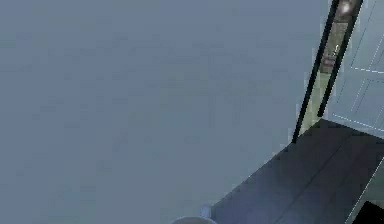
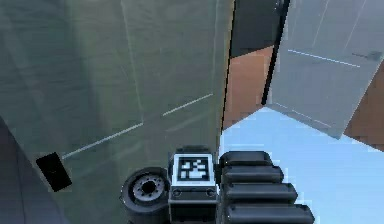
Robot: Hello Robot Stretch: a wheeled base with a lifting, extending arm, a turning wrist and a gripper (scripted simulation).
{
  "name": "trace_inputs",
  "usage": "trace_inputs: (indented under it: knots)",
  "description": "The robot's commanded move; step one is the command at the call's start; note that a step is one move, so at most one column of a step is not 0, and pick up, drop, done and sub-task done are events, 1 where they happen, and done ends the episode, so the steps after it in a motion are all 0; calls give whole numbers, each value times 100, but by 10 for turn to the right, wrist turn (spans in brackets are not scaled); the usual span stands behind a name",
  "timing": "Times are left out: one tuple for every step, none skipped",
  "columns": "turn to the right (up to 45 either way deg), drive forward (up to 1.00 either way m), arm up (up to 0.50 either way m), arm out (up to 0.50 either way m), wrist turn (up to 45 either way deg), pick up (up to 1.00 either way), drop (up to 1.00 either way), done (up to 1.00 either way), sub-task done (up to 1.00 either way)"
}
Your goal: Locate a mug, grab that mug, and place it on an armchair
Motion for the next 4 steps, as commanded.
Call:
trace_inputs:
  knots:
    - [0,55,0,0,0,0,0,0,0]
    - [450,0,0,0,0,0,0,0,0]
    - [0,100,0,0,0,0,0,0,0]
    - [0,100,0,0,0,0,0,0,0]
